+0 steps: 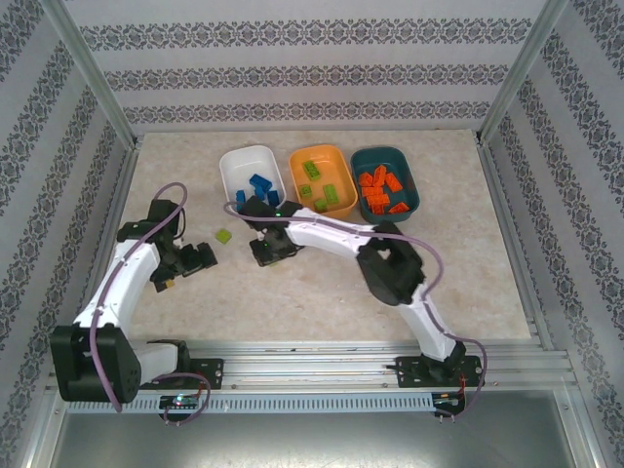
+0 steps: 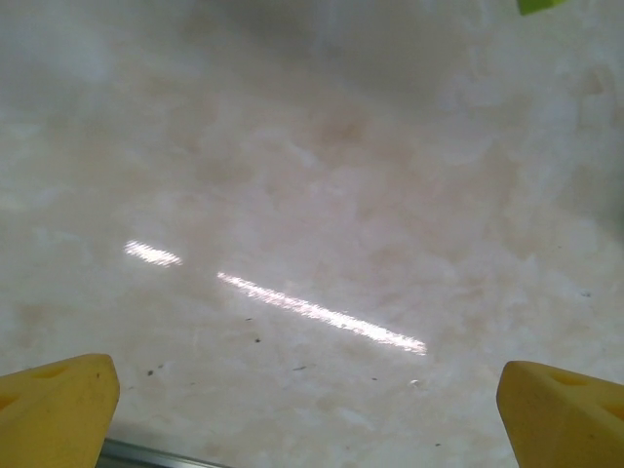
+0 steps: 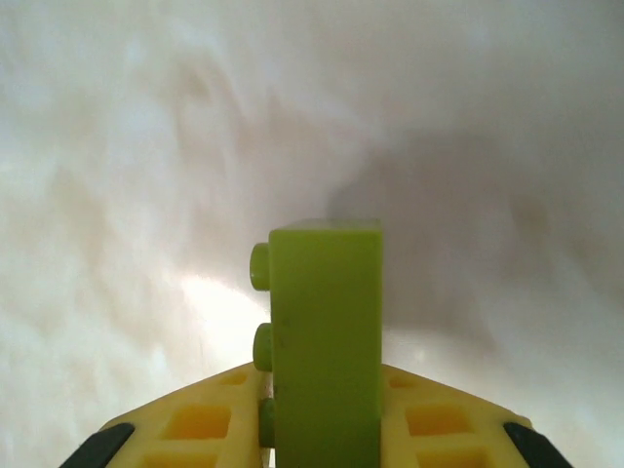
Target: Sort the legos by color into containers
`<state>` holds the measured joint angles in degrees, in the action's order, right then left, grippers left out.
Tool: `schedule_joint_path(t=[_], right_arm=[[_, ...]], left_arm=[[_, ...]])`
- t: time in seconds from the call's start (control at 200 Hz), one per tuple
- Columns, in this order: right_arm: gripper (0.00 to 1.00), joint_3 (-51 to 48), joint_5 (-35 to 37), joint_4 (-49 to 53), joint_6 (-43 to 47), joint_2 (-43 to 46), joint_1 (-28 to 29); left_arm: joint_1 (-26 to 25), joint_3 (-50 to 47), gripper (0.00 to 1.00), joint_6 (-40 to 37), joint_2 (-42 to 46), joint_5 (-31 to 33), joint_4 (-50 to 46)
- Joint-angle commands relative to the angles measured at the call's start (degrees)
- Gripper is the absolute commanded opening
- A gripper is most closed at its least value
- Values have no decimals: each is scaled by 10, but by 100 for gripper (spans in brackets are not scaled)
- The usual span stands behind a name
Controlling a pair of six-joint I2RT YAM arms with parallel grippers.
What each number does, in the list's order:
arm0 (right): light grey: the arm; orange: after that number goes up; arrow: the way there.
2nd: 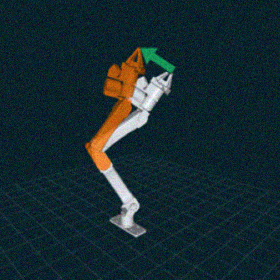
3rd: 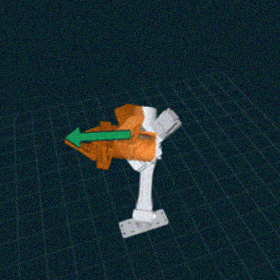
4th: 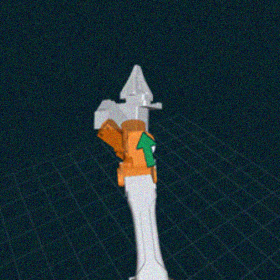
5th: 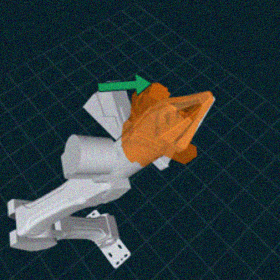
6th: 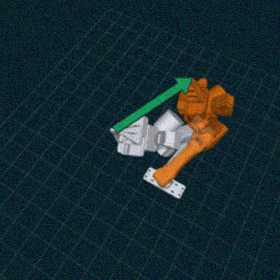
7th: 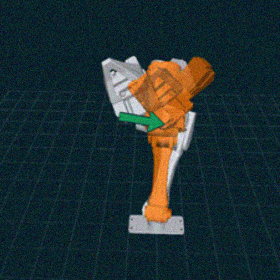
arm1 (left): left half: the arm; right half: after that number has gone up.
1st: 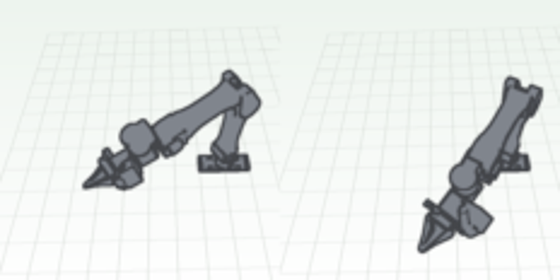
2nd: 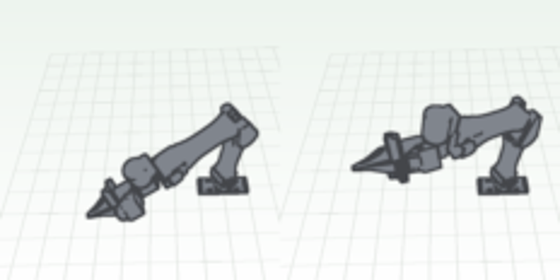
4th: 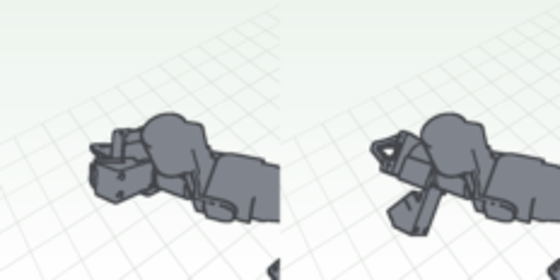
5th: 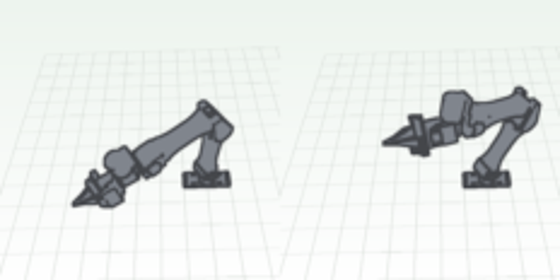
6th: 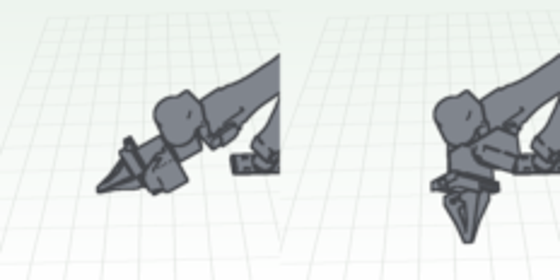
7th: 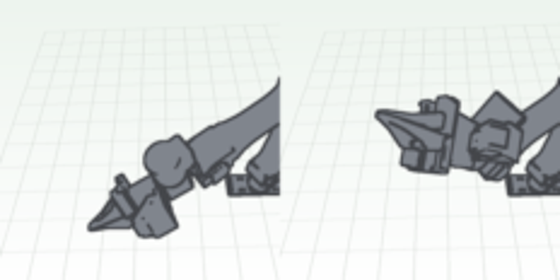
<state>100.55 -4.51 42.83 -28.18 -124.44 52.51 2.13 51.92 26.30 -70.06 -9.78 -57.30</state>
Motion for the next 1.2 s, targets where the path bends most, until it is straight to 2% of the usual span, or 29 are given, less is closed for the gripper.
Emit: schedule_joint_path(t=[0.0, 0.12, 0.245, 0.37, 0.54, 0.575, 0.659, 0.789, 0.859, 0.934, 1.194], right_arm=[[15, -84, -26, -44, -40, 112, -25], [16, -150, -51, -49, -57, 186, -77], [17, -160, -77, -62, -64, 217, -141], [16, -108, -97, -51, -60, 181, -193], [19, -11, -100, -25, -53, 89, -240], [21, 10, -101, -20, -53, 73, -246], [36, 58, -105, -2, -50, 32, -258], [43, 90, -111, 11, -50, 17, -266], [44, 76, -110, 7, -53, 32, -265], [45, 42, -111, -3, -58, 60, -266], [46, -110, -113, -47, -77, 166, -267]], left_arm=[[-11, 24, 100, -35, -39, -38, 33], [-21, 70, 100, -40, -105, -50, 26], [-26, 107, 100, -40, -145, -46, 31], [-27, 129, 100, -55, -182, -46, 31], [-26, 167, 100, -86, -235, -46, 28], [-27, 176, 100, -94, -247, -46, 27], [-27, 194, 100, -115, -274, -45, 27], [-27, 207, 99, -148, -301, -41, 34], [-28, 211, 93, -160, -309, -39, 42], [-29, 214, 82, -164, -319, -46, 53], [-53, 237, 78, -181, -361, 0, 72]])
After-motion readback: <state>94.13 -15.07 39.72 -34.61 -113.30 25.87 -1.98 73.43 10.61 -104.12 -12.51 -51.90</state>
